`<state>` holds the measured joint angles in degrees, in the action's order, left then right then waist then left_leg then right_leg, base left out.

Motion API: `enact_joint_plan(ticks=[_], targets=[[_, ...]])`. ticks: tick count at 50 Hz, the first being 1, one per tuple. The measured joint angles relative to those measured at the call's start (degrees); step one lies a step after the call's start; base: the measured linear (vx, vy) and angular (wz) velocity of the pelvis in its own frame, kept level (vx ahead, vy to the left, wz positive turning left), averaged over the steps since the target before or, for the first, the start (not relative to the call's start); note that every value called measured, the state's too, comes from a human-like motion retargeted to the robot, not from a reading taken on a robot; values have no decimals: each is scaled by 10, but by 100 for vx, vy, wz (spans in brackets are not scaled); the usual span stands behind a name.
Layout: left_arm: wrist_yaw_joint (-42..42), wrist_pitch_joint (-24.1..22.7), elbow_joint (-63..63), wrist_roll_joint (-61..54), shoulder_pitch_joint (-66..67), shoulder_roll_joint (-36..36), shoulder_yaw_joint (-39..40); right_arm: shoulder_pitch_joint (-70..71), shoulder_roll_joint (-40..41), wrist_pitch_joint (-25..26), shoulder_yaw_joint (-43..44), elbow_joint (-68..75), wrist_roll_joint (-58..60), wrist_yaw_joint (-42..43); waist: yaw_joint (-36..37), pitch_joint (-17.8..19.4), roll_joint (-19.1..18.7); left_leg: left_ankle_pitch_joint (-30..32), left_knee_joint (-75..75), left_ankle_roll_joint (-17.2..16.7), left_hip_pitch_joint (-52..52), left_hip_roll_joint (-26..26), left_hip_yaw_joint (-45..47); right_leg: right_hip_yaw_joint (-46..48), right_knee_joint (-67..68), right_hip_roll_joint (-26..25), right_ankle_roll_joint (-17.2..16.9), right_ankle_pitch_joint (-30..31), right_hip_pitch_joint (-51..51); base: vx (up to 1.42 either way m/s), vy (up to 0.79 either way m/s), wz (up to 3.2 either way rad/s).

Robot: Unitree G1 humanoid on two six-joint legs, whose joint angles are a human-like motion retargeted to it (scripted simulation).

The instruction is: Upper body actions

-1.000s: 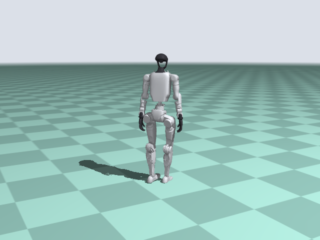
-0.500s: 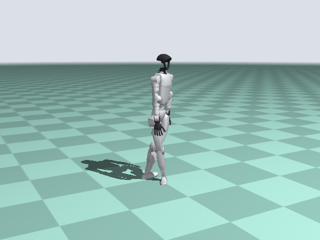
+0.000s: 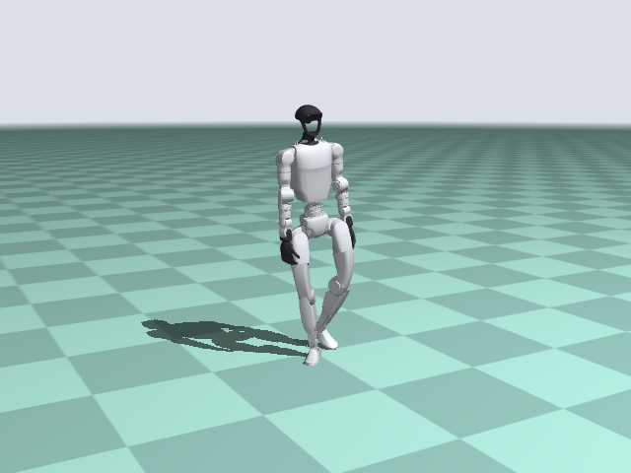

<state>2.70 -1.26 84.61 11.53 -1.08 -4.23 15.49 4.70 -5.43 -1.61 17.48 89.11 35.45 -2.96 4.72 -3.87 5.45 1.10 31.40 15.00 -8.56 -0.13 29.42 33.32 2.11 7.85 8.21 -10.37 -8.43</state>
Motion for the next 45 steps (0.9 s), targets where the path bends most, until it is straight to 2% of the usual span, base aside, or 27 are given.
enact_joint_plan(ticks=[2,8,10,12,14,20,25,33,45], targets=[[-2,0,2,7,-2,3,-8,3,0,-1,-6,-9,12,0,3,4,-9,20,-68,-10,-23,-13,-39,-8,-4,-5,-3,11,-1,2,0,-104],[-8,1,22,19,3,9,-21,-9,1,-3,-4,0,3,-6,27,26,-38,84,-243,-83,-32,-26,-176,-52,-9,-43,-10,19,36,25,-3,-109],[-11,1,31,19,7,13,-21,-15,-2,-4,1,12,-3,-4,28,29,-36,151,-284,-70,-19,-36,-181,-66,-4,-38,-17,17,48,43,5,-68],[-12,0,39,21,16,18,-20,-25,-9,-2,6,23,-2,1,9,20,-40,112,-290,-65,5,-40,-170,-72,7,-31,-27,14,53,51,10,-9],[-11,0,51,26,24,21,-13,-34,-17,4,6,33,5,8,-10,11,-53,104,-295,-47,14,-45,-157,-80,17,-34,-35,11,59,53,8,-34],[-14,8,77,42,24,8,3,-45,-25,5,16,65,-31,38,-30,8,-63,77,-317,-30,56,-62,-116,-109,27,-34,-45,17,73,32,4,-60],[-28,15,84,49,31,-7,14,-64,-24,14,36,74,-38,28,-26,-22,-63,52,-325,-25,67,-71,-94,-122,32,-32,-48,23,66,31,0,-42],[-16,22,79,15,12,-16,41,-59,-18,12,27,65,-30,30,-38,-28,-64,25,-329,-18,81,-82,-81,-129,32,-31,-56,33,70,14,-2,-17],[-11,12,61,19,-7,5,16,-42,-7,2,18,30,-25,20,-33,-29,-60,-2,-330,-17,82,-92,-81,-129,27,-31,-63,41,69,2,-2,-1]])
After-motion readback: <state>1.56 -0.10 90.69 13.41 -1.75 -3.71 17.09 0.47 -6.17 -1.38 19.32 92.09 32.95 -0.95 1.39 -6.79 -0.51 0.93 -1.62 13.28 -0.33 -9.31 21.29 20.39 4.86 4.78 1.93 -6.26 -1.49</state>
